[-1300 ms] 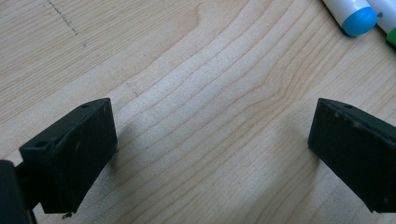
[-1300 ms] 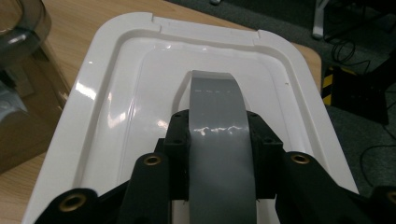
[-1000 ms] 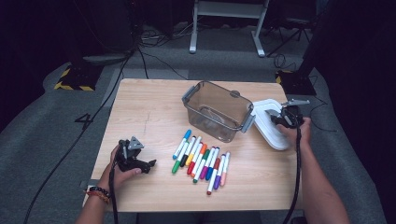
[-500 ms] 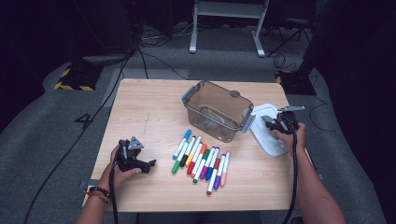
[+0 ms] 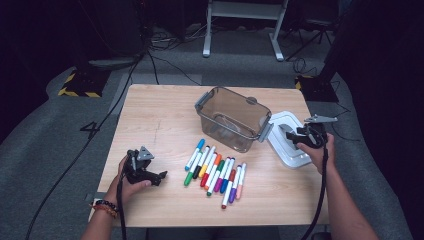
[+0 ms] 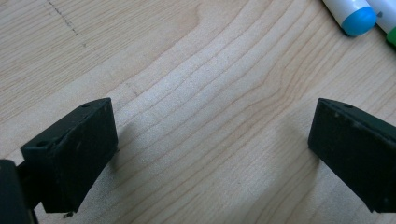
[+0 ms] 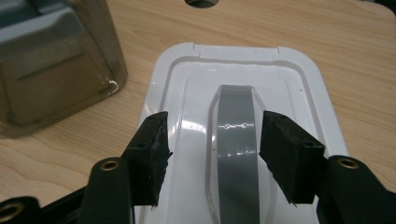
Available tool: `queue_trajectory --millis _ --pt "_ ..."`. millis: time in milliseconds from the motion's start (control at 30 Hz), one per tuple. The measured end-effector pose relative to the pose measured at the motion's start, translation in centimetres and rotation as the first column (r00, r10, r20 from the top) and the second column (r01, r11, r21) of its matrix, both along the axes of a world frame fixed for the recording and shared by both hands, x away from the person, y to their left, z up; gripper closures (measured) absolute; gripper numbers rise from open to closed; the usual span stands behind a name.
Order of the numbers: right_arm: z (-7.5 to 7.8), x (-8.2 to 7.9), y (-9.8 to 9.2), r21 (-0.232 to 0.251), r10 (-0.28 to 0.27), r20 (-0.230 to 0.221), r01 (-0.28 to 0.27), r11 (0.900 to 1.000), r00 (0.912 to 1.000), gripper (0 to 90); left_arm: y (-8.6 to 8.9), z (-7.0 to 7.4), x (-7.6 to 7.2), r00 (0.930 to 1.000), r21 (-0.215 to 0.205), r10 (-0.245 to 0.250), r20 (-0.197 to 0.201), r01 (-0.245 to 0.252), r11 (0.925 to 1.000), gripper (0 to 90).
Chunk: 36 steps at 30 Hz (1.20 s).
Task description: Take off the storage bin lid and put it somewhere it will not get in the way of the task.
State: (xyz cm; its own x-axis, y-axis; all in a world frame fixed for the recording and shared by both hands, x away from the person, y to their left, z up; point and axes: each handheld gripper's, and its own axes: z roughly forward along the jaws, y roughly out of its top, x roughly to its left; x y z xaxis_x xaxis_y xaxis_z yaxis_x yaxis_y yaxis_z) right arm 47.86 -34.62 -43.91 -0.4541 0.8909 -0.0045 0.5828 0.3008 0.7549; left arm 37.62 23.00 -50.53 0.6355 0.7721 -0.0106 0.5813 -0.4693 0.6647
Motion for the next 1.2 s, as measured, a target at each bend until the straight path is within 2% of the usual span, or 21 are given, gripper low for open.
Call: queue_trajectory --millis 33,200,233,300,433,500,633,733,900,967,1067,1200 --pt "0.4 -0.5 -0.2 0.019 0.003 0.013 -0.003 1.000 0.9999 40.8 0.0 0.0 0.0 1.0000 0.000 0.001 0.000 -0.001 1.0000 1.7" --pt "1.0 -1.6 -0.1 0.023 0.029 0.031 -0.030 0.999 0.9991 37.2 0.0 0.0 0.0 1.0000 0.000 0.002 0.000 -0.002 1.0000 1.7" --pt "1.3 -2.2 0.2 0.025 0.054 0.032 -0.055 0.998 0.9980 35.7 0.0 0.0 0.0 1.0000 0.000 0.001 0.000 -0.001 1.0000 1.7" --pt "1.3 -2.6 0.5 0.028 0.070 0.031 -0.070 0.997 0.9971 35.2 0.0 0.0 0.0 1.0000 0.001 0.002 0.000 -0.002 1.0000 1.7" --pt "1.3 -4.2 2.1 0.007 0.159 0.026 -0.159 0.987 0.9869 32.7 0.0 0.0 0.0 1.0000 0.004 -0.002 0.006 0.002 1.0000 1.7" --pt "1.1 -5.1 3.1 0.000 0.204 0.022 -0.204 0.979 0.9788 32.0 0.0 0.0 0.0 1.0000 0.004 -0.001 0.006 0.001 1.0000 1.7" --pt "0.1 -7.1 5.4 -0.013 0.291 -0.005 -0.291 0.957 0.9568 29.9 0.0 0.0 0.0 1.0000 0.004 -0.001 0.006 0.001 1.0000 1.7" --pt "-1.0 -8.7 7.3 -0.026 0.355 -0.030 -0.356 0.934 0.9343 27.4 0.0 0.0 0.0 1.0000 0.004 -0.002 0.006 0.002 1.0000 1.7" --pt "-2.6 -11.3 10.1 0.006 0.437 -0.061 -0.437 0.899 0.8976 23.3 0.0 0.0 0.0 1.0000 0.004 -0.002 0.006 0.002 1.0000 1.7" --pt "-3.1 -12.2 11.1 0.003 0.448 -0.062 -0.449 0.894 0.8918 22.9 0.0 0.0 0.0 1.0000 0.004 -0.002 0.006 0.002 1.0000 1.7" --pt "-3.5 -13.3 12.6 -0.005 0.483 -0.066 -0.485 0.875 0.8730 22.5 0.0 0.0 0.0 1.0000 0.000 -0.001 0.000 0.001 1.0000 1.7" --pt "-3.4 -13.7 14.0 -0.003 0.498 -0.043 -0.499 0.867 0.8660 22.5 0.0 0.0 0.0 1.0000 0.000 -0.005 0.000 0.005 1.0000 1.7"
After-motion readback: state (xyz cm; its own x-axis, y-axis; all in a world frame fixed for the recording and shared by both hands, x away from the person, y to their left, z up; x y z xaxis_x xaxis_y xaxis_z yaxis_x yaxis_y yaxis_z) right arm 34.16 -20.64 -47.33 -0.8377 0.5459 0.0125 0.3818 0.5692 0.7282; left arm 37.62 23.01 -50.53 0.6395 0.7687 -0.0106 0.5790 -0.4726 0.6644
